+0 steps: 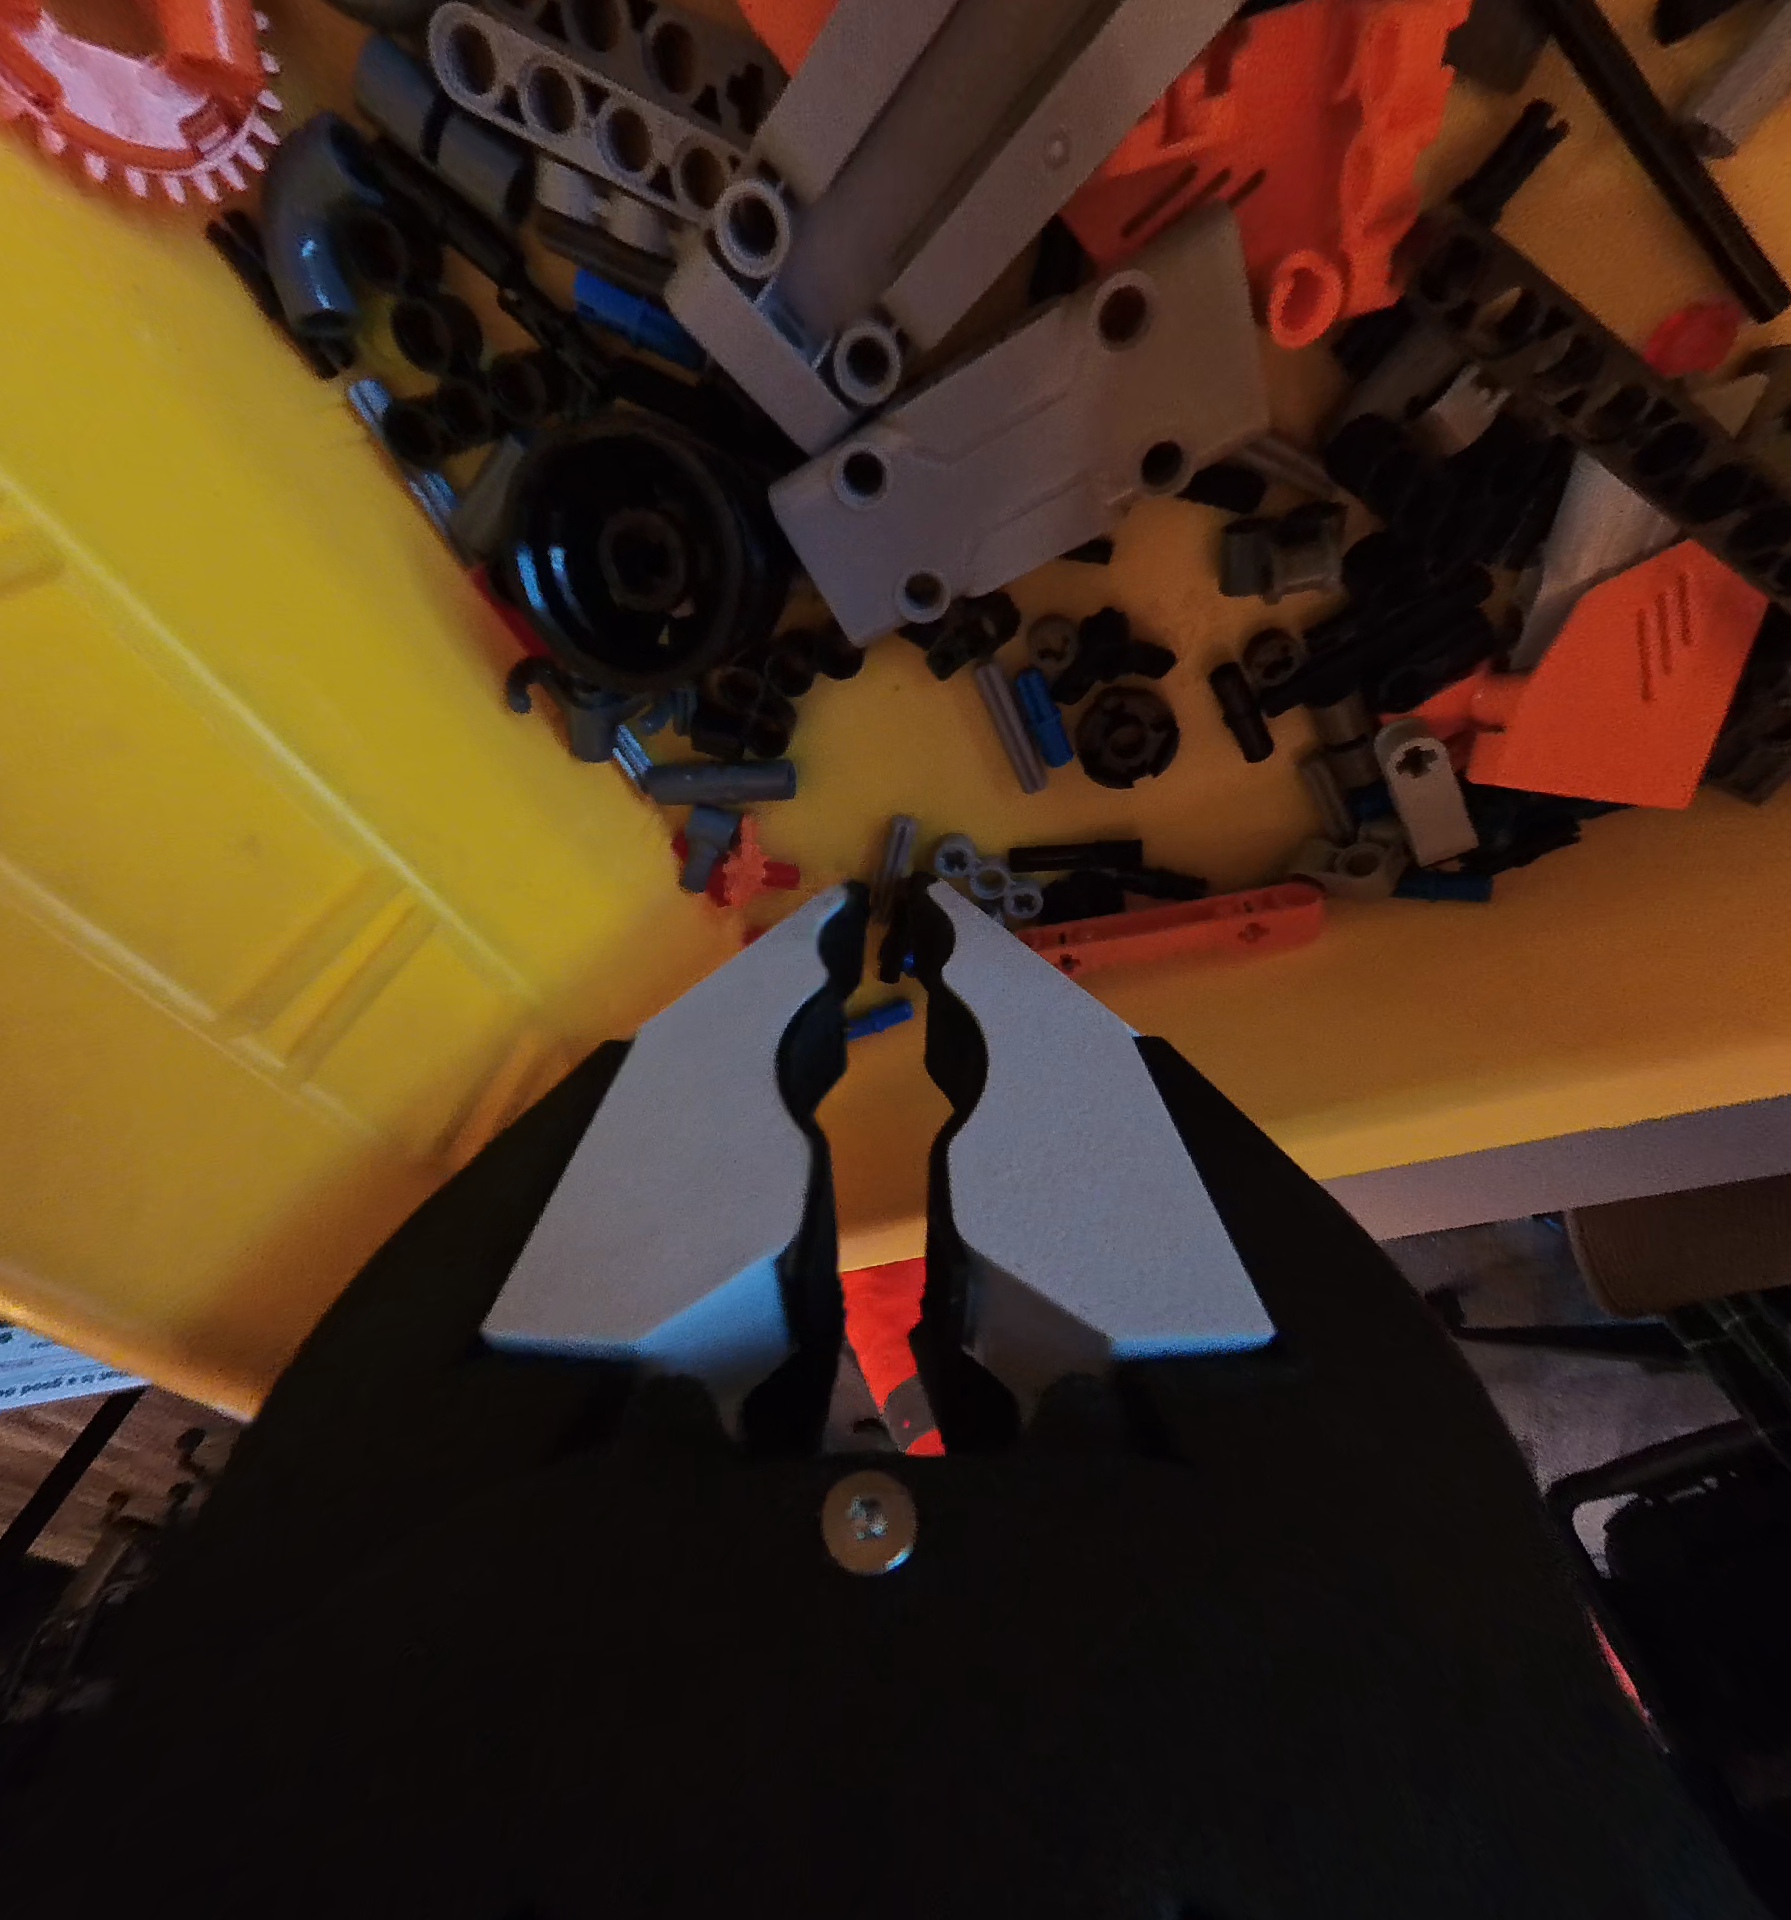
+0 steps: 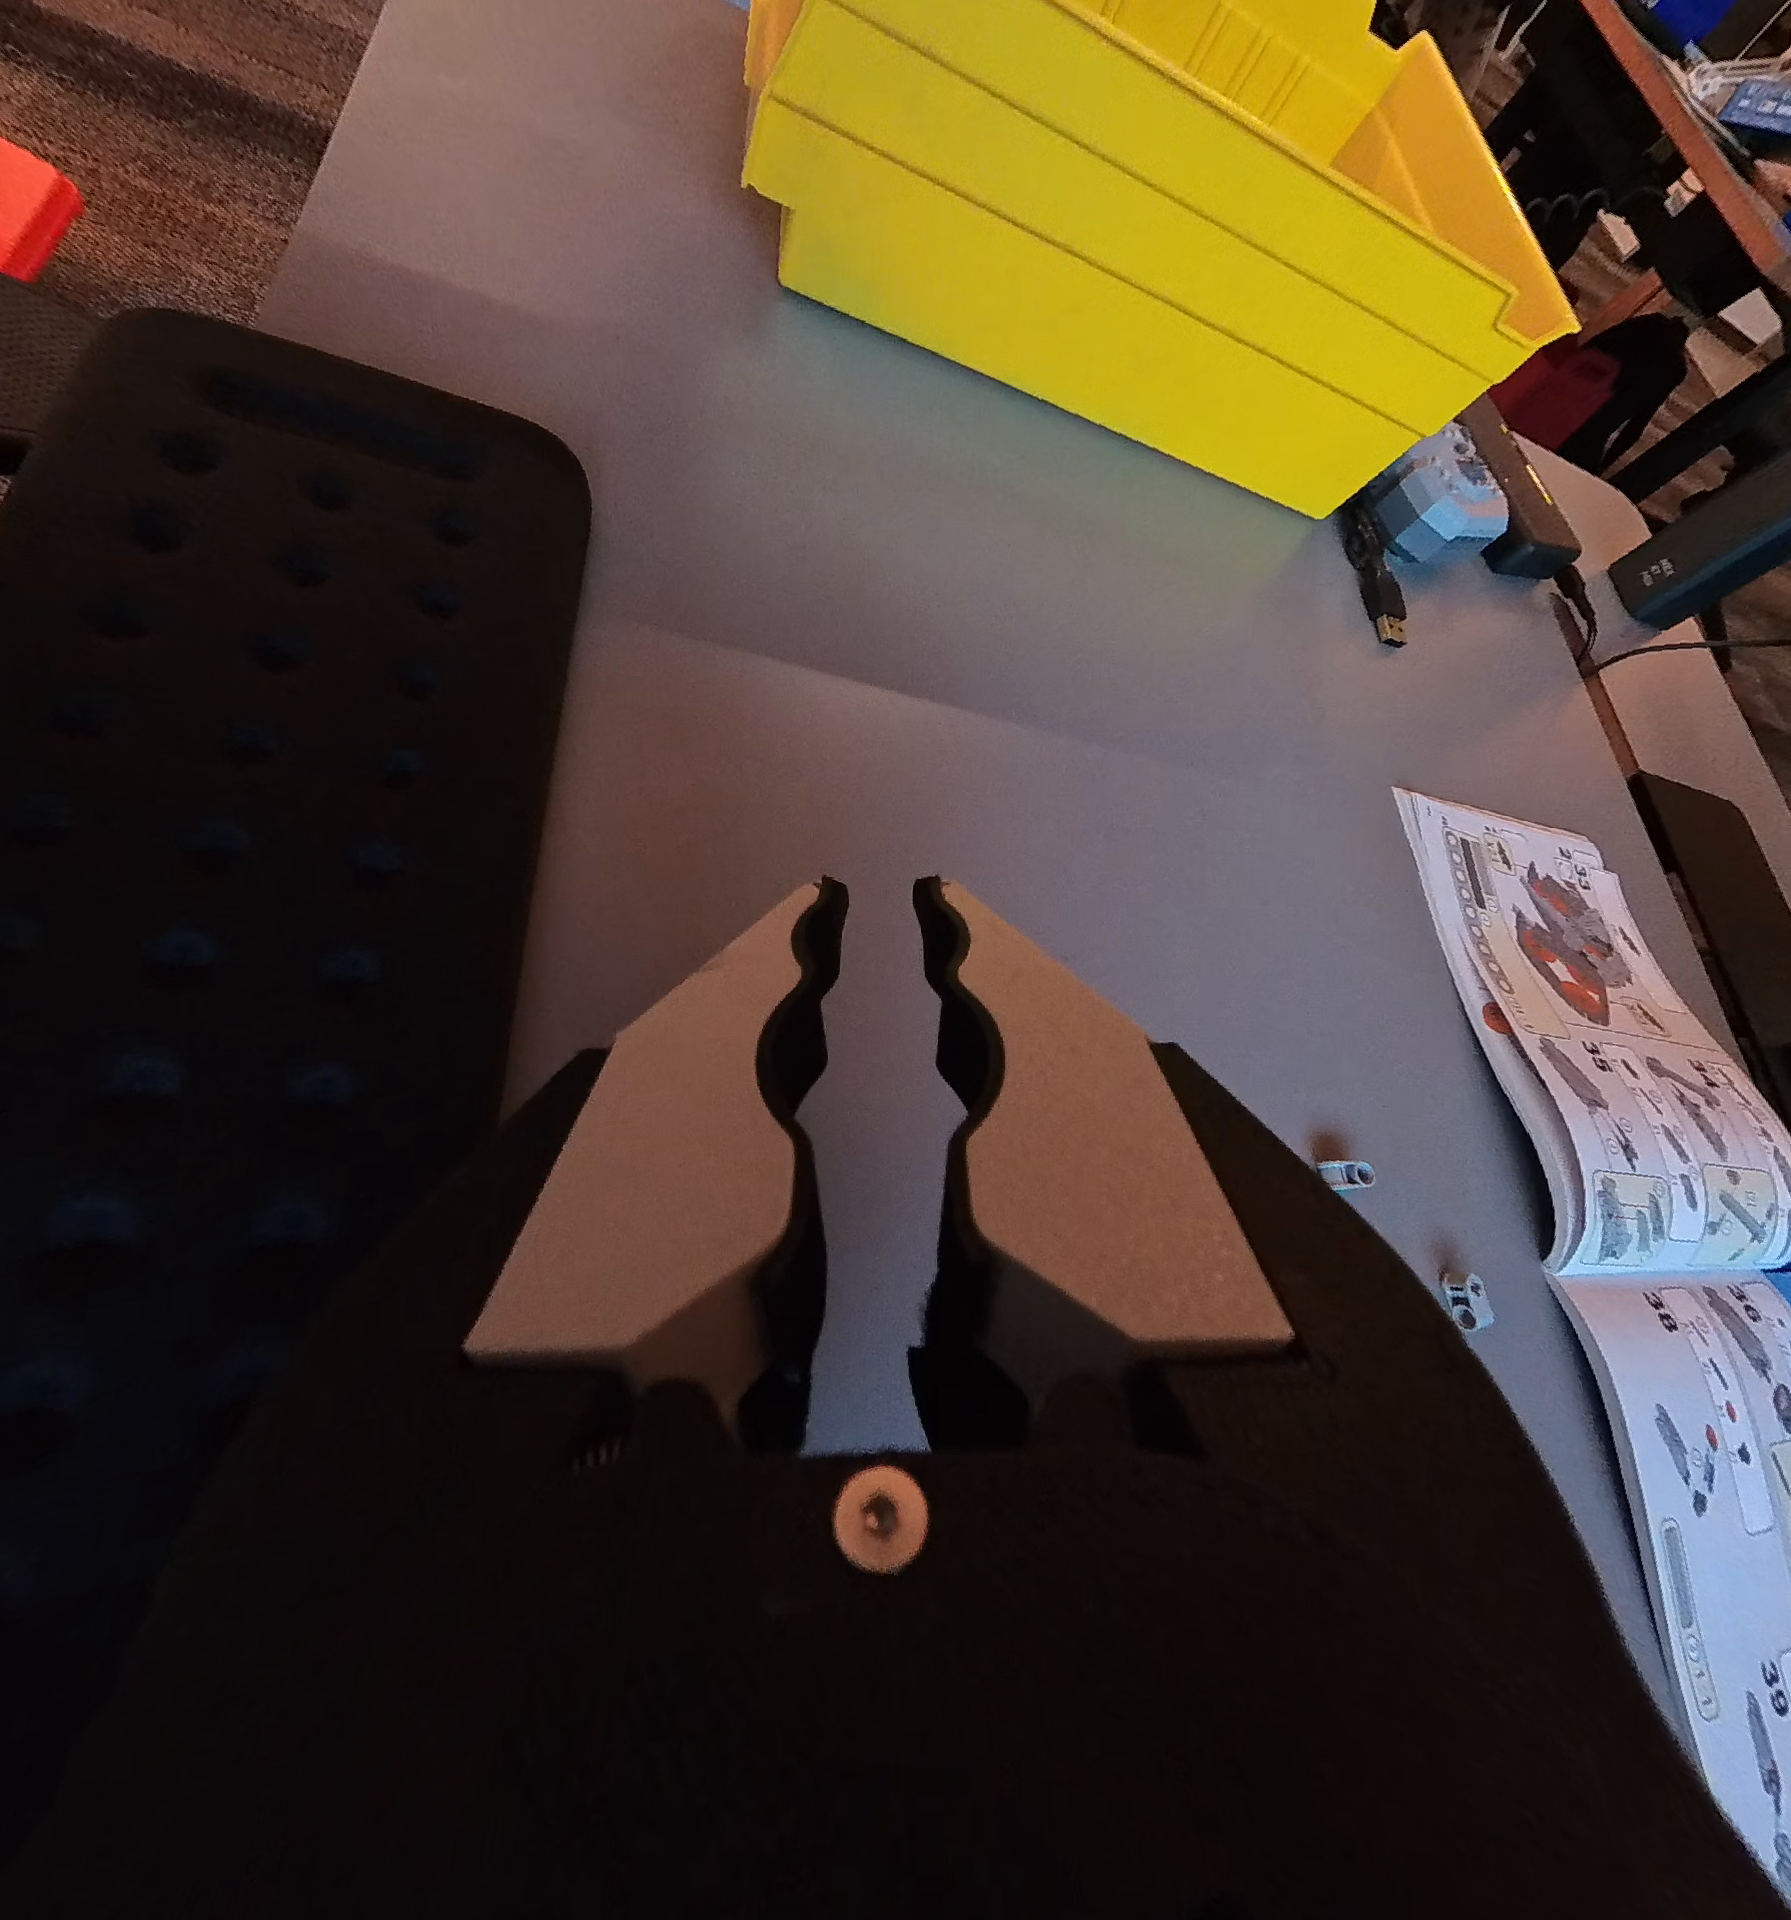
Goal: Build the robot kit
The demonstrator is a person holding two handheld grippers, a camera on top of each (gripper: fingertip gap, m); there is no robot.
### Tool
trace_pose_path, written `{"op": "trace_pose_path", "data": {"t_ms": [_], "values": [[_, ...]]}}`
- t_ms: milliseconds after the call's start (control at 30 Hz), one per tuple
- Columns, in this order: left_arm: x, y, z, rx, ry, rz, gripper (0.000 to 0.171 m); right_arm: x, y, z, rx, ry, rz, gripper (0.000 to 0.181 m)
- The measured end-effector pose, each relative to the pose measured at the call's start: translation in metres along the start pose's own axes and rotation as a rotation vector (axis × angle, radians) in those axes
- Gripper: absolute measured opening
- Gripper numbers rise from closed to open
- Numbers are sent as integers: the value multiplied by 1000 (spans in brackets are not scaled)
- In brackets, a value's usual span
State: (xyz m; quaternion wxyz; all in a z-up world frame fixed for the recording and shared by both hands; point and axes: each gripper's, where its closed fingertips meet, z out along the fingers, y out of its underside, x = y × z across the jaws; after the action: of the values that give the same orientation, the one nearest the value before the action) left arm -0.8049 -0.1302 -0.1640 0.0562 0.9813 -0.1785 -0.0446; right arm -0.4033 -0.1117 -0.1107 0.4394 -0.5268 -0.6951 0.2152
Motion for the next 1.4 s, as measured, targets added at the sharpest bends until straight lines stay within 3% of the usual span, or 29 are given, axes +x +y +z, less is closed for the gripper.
{"op": "trace_pose_path", "data": {"t_ms": [267, 400, 533, 667, 800, 933, 1000, 1100, 1400], "values": [[-3, -3, -9, 91, -17, -60, 2, 1, 1, 0, -7, 8, -11, 15], [-3, -19, -60, 278, -132, -36, 2, 2, 6, 2, -27, 5, -7, 15], [42, -83, -152, 495, -164, 158, 2, -3, 5, 4, -26, -16, -9, 15], [120, -188, -199, 511, -179, 564, 2, -6, 1, 3, -23, -13, -30, 15], [182, -284, -169, 398, -176, 880, 2, -6, 4, 3, -43, -6, -47, 15], [181, -341, -107, 203, -232, 1042, 2, -8, 14, 8, -76, -19, -49, 15], [175, -353, -88, 136, -215, 1077, 2, -7, 19, 10, -92, -18, -53, 15], [171, -369, -78, 134, -194, 1107, 2, -6, 22, 11, -102, -20, -50, 15], [171, -371, -60, 30, -84, 1144, 2, -6, 26, 12, -109, -33, -29, 15]]}}
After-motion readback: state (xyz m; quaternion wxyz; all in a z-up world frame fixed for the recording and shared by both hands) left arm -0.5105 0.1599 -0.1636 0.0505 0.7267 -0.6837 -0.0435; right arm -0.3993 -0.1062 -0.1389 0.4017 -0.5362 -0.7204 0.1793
